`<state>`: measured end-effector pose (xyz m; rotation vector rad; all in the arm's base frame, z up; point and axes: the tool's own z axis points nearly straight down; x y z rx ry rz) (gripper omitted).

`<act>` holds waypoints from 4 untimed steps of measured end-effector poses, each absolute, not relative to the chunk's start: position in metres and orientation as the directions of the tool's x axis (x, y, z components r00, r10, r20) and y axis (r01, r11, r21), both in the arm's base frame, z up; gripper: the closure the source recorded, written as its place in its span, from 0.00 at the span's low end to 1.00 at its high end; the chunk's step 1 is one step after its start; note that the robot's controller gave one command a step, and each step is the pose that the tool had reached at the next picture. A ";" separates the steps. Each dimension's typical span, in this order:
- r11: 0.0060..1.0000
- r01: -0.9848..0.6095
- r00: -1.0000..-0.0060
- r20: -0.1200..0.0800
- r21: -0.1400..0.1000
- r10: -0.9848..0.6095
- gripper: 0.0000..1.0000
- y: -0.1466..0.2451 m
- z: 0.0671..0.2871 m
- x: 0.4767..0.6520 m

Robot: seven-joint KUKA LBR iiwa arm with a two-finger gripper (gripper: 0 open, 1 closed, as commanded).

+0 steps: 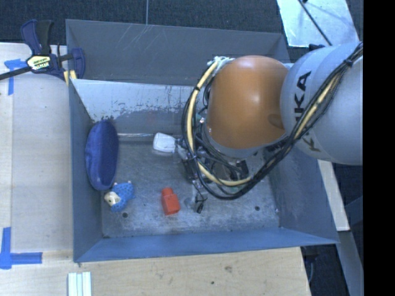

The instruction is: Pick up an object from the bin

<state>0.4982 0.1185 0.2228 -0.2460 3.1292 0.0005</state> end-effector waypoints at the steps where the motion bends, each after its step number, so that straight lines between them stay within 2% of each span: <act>1: 0.972 -0.235 -0.972 0.005 0.000 -0.235 0.00 0.108 0.070 0.511; 2: 0.941 -0.338 -0.941 -0.006 -0.001 -0.338 0.00 0.088 0.095 0.532; 3: 0.741 -0.672 -0.741 0.000 0.002 -0.672 0.00 0.132 0.069 0.509; 4: 0.744 -0.668 -0.744 -0.003 -0.001 -0.668 1.00 0.131 0.071 0.511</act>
Offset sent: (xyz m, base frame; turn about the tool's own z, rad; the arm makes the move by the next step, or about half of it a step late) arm 0.0139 -0.0098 -0.1485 -0.0806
